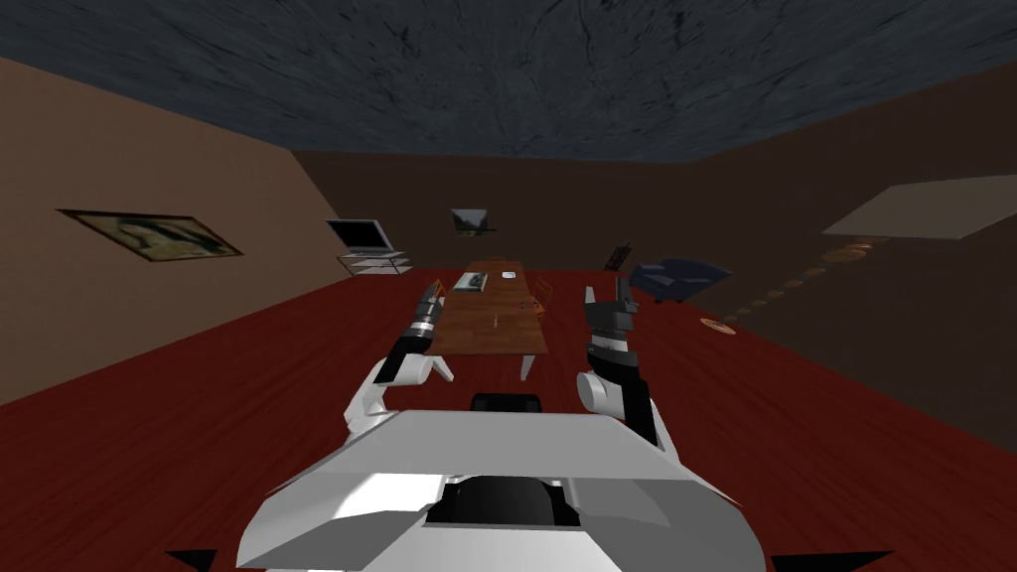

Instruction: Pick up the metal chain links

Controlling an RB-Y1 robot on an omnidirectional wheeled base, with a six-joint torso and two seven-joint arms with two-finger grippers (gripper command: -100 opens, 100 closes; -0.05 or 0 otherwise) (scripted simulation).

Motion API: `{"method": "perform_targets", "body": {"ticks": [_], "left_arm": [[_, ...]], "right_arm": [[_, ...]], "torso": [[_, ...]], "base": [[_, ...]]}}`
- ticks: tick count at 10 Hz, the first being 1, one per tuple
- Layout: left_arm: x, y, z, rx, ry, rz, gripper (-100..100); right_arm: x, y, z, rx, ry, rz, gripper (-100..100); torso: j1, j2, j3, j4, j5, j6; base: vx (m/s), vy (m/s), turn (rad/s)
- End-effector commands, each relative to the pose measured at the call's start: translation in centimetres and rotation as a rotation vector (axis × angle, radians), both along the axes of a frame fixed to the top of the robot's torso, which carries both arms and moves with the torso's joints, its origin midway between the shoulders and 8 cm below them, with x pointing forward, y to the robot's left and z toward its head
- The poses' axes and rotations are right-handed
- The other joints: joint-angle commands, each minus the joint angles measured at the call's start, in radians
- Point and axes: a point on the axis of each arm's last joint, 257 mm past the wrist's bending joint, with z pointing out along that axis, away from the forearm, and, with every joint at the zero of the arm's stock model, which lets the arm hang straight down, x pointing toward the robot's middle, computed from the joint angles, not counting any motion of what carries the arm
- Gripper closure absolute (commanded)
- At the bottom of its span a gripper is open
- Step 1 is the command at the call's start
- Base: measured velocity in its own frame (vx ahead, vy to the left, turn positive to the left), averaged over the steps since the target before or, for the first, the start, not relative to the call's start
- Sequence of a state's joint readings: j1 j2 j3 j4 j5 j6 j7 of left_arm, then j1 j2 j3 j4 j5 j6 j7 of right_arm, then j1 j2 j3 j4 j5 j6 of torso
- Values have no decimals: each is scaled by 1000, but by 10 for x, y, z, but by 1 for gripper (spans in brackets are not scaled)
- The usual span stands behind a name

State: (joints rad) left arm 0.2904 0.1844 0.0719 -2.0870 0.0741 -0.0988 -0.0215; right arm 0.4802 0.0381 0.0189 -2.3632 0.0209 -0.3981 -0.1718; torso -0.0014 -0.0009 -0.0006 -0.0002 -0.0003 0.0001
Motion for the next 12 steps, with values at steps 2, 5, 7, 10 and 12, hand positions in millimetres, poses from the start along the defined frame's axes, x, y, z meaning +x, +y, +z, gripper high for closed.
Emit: {"method": "perform_targets", "body": {"ticks": [2, 5, 7, 10, 12], "left_arm": [[21, 6, -38, -20, 109, 14, -100], [37, 13, -70, -41, 201, 28, -100], [51, 19, -99, -65, 283, 41, -100], [63, 23, -133, -95, 380, 56, -100], [68, 25, -151, -112, 429, 64, -100]], "right_arm": [[0, 0, 0, 0, 0, 0, 0], [0, 0, 0, 0, 0, 0, 0], [0, 0, 0, 0, 0, 0, 0], [0, 0, 0, 0, 0, 0, 0], [0, 0, 0, 0, 0, 0, 0]], "torso": [[0, 0, 0, 0, 0, 0], [-1, 0, 0, 0, 0, 0], [0, 0, 0, 0, 0, 0], [0, 0, 0, 0, 0, -1], [0, 1, 0, 0, 0, -1]], "base": [[12, -30, -86], [6, -27, -77], [5, -16, -78], [7, -23, -64], [2, -14, -52]]}}
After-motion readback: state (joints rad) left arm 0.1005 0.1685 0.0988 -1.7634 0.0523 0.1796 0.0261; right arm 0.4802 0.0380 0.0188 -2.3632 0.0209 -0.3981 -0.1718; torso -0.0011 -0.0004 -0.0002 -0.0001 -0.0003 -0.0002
